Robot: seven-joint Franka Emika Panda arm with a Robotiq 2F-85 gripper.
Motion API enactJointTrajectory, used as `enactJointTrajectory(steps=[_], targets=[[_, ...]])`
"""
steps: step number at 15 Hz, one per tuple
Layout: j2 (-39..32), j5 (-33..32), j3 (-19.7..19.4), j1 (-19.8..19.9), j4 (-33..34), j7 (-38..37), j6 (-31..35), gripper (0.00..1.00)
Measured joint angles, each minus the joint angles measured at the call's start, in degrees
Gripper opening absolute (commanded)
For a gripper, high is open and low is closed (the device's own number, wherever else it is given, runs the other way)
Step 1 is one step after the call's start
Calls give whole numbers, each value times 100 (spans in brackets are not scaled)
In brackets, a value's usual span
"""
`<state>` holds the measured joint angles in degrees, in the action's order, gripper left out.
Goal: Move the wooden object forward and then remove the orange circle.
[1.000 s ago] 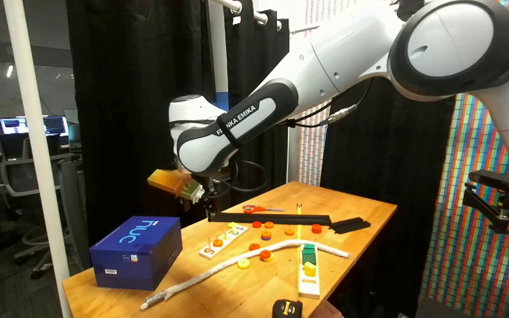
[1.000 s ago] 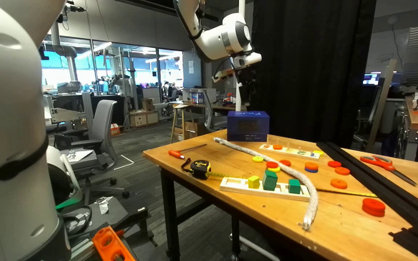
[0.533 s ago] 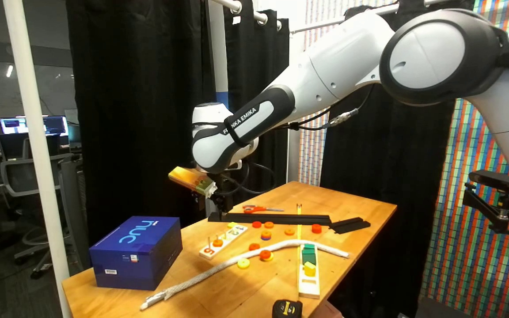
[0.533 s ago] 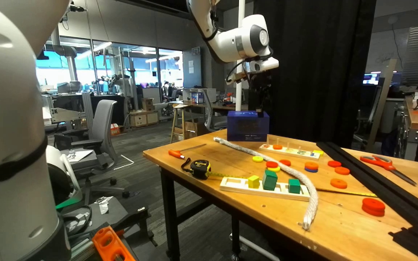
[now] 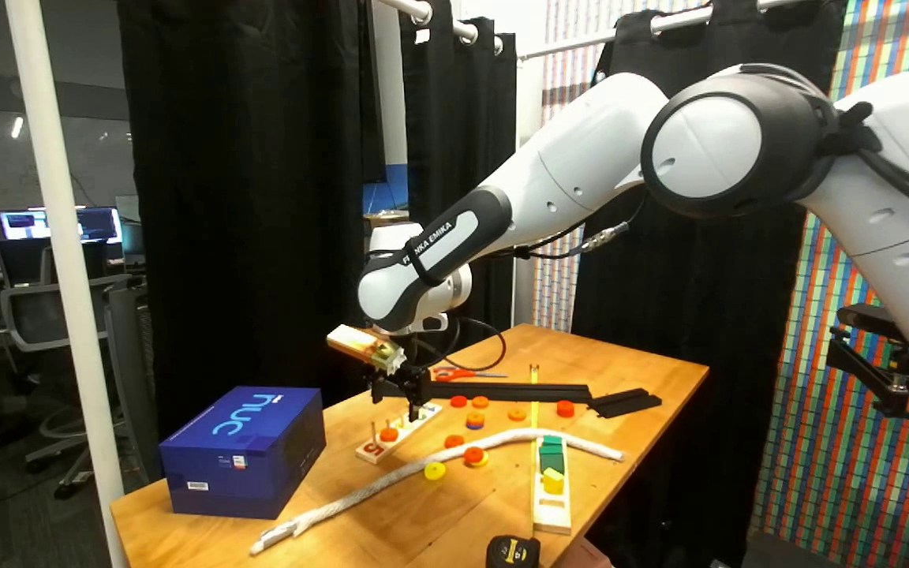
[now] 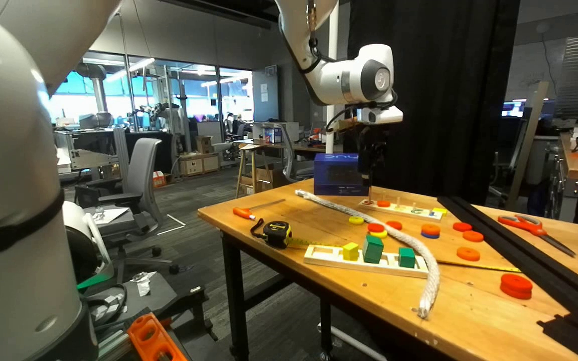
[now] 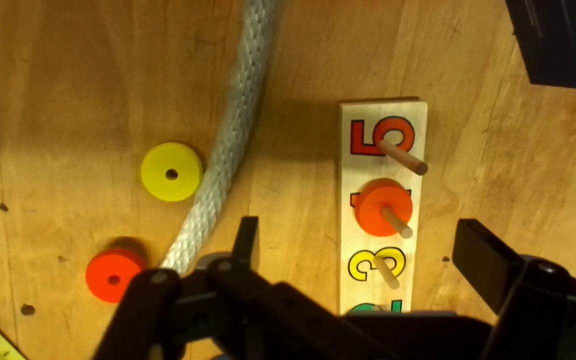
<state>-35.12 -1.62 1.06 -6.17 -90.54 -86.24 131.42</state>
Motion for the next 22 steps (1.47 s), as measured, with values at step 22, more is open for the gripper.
enactJointTrajectory(steps=[22], targets=[[-1303, 294, -167, 20, 1670, 1115, -813, 100]])
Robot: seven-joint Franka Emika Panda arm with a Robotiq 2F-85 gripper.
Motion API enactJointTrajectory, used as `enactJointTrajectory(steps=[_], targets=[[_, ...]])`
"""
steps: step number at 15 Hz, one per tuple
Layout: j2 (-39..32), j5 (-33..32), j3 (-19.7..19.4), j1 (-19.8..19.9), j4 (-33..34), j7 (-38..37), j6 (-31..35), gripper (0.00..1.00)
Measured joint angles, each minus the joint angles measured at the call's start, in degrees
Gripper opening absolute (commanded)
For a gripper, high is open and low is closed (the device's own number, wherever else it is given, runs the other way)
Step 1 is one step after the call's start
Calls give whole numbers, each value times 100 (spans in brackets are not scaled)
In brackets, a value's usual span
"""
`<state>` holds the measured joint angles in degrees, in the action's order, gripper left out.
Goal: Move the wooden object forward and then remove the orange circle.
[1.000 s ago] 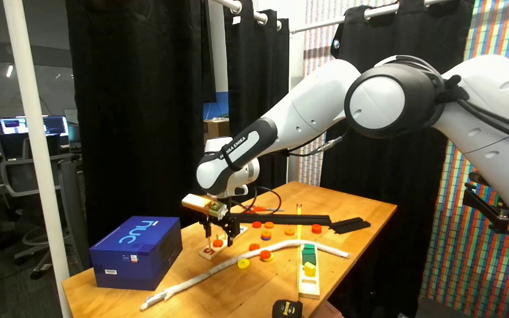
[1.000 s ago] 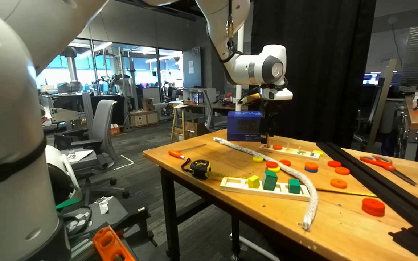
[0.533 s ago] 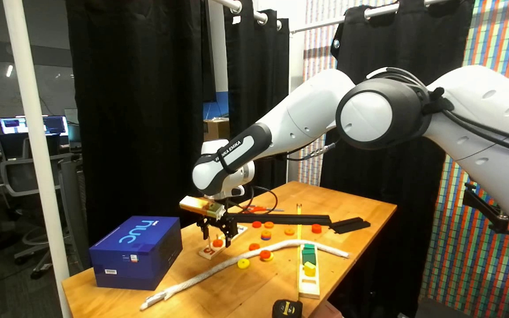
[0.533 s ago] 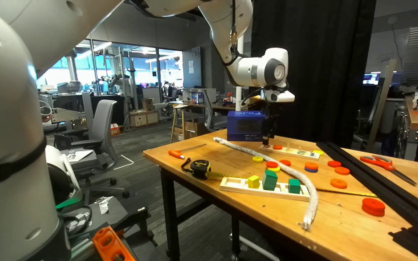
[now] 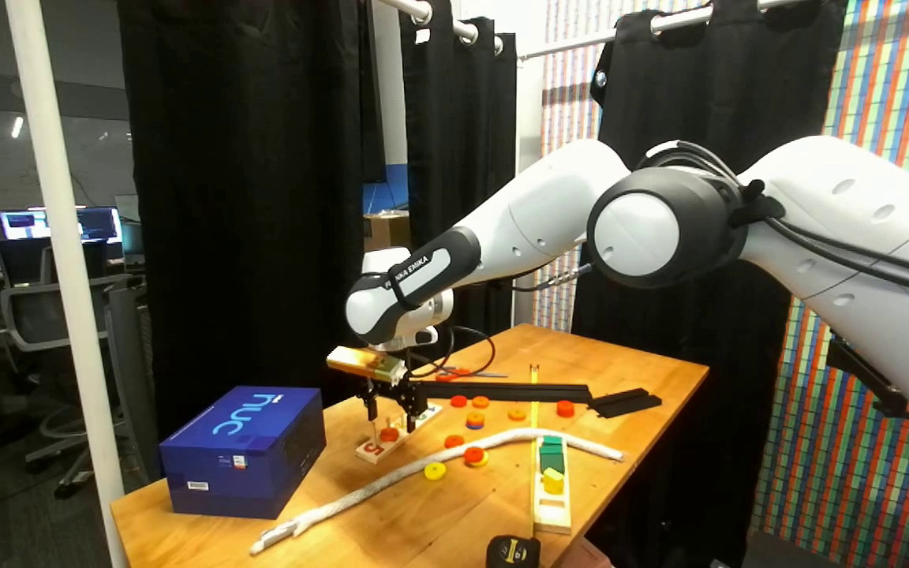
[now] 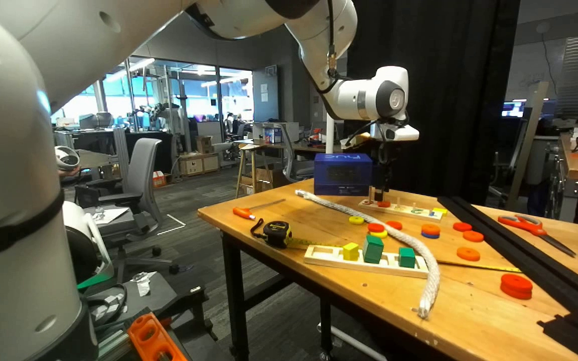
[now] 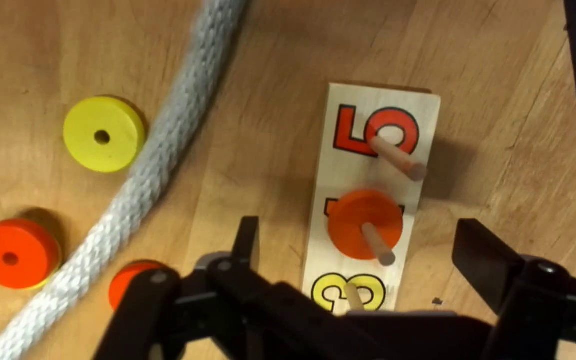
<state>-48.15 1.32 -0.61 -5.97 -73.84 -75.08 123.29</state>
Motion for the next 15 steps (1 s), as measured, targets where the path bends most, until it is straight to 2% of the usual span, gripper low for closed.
enactJointTrajectory(steps=[15], targets=[[-806, 0, -230, 16, 909, 176, -300, 100]])
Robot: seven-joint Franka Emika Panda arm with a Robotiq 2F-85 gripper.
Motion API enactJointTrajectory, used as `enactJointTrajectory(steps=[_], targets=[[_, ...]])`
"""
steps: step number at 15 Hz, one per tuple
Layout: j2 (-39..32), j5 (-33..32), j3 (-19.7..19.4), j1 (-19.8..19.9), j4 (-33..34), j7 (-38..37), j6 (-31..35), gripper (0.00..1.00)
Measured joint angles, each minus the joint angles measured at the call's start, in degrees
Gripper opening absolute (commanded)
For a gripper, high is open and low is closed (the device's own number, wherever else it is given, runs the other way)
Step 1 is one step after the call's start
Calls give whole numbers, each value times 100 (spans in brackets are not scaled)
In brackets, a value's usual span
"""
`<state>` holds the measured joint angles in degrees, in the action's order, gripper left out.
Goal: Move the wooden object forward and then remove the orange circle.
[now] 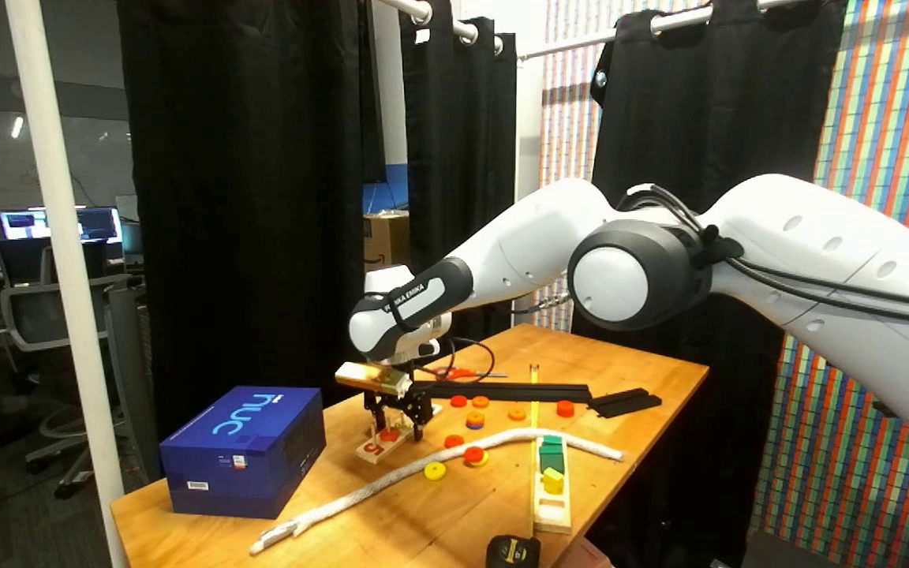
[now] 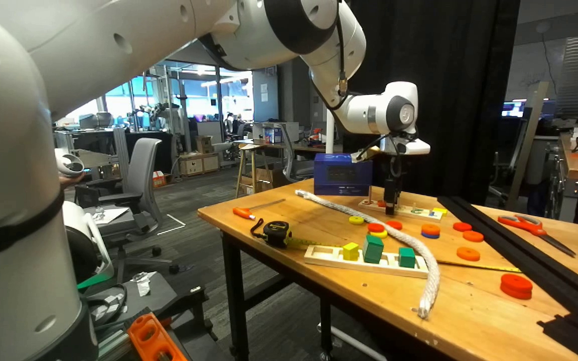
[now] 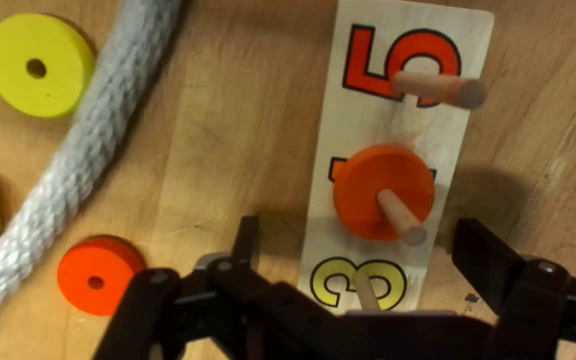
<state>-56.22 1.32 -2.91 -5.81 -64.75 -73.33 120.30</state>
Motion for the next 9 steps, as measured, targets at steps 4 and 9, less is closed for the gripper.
enactJointTrajectory(steps=[4, 9], targets=[[-97, -1, -30, 1, 158, 122, -15, 56], [-120, -3, -37, 1, 268, 277, -16, 36]])
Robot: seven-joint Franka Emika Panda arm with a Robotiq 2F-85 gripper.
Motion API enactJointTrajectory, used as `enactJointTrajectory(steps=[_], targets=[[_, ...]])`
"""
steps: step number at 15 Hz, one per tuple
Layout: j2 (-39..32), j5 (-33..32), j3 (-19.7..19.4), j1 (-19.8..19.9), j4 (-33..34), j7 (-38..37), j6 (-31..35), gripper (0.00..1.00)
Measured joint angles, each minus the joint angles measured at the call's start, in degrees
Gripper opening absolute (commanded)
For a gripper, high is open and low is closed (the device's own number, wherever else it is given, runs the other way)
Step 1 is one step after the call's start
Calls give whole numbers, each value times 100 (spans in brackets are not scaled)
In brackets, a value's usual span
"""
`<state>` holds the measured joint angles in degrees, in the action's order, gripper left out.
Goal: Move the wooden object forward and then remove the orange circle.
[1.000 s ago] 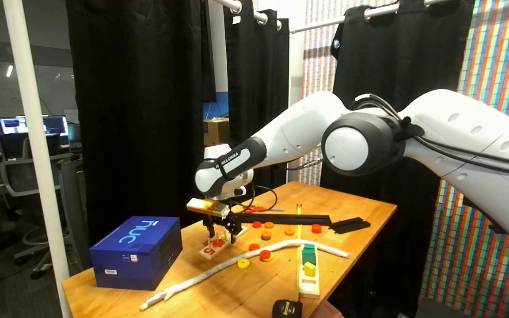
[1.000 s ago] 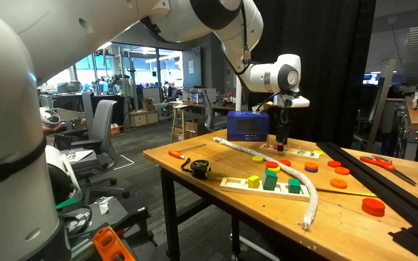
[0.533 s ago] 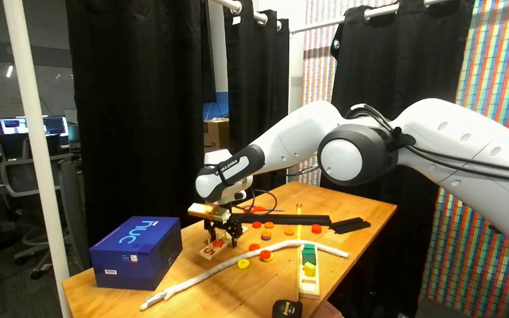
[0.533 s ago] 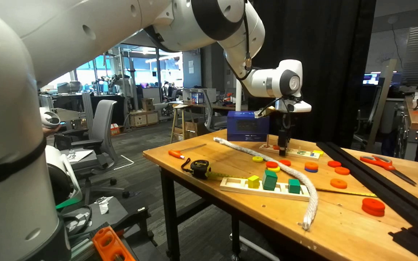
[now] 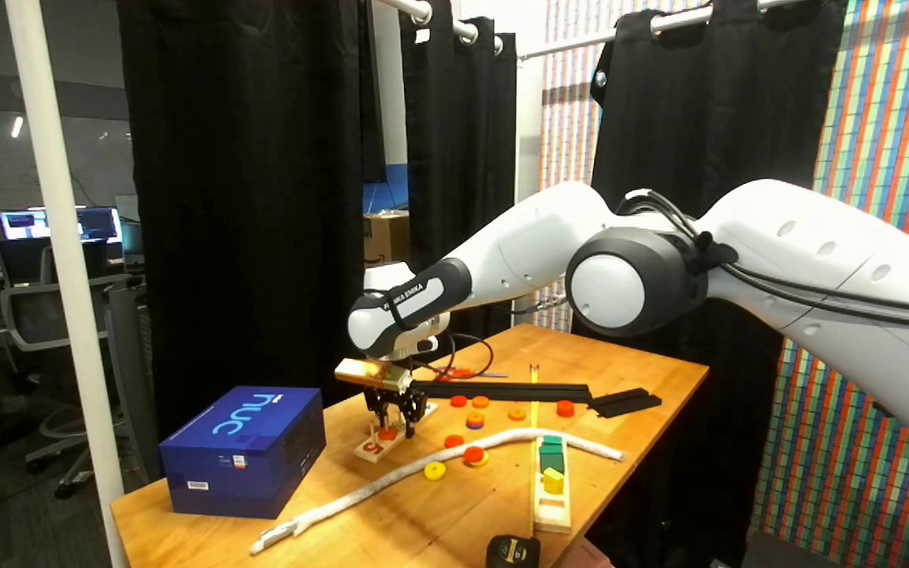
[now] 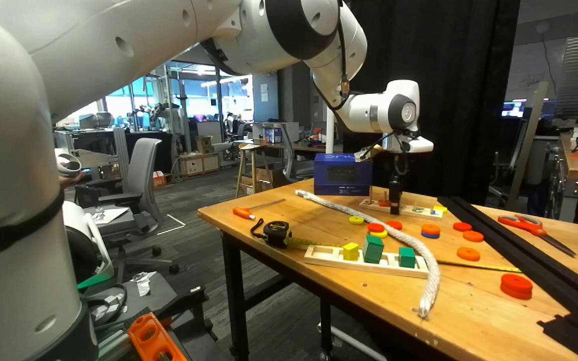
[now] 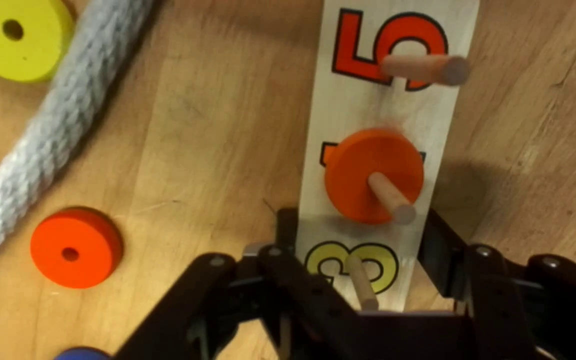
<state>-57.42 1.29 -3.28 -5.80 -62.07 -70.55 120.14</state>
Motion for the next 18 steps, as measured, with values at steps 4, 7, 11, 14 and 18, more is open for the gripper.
enactJointTrajectory(steps=[4, 7, 11, 14, 18], targets=[[-13, 0, -4, 0, 23, 61, 0, 36], [-13, 0, -5, -6, 49, 103, 6, 36], [35, -4, -5, -66, 142, 141, 11, 36], [122, -16, -6, -133, 147, 143, 9, 36], [333, -48, -17, -241, 0, 139, 7, 36]])
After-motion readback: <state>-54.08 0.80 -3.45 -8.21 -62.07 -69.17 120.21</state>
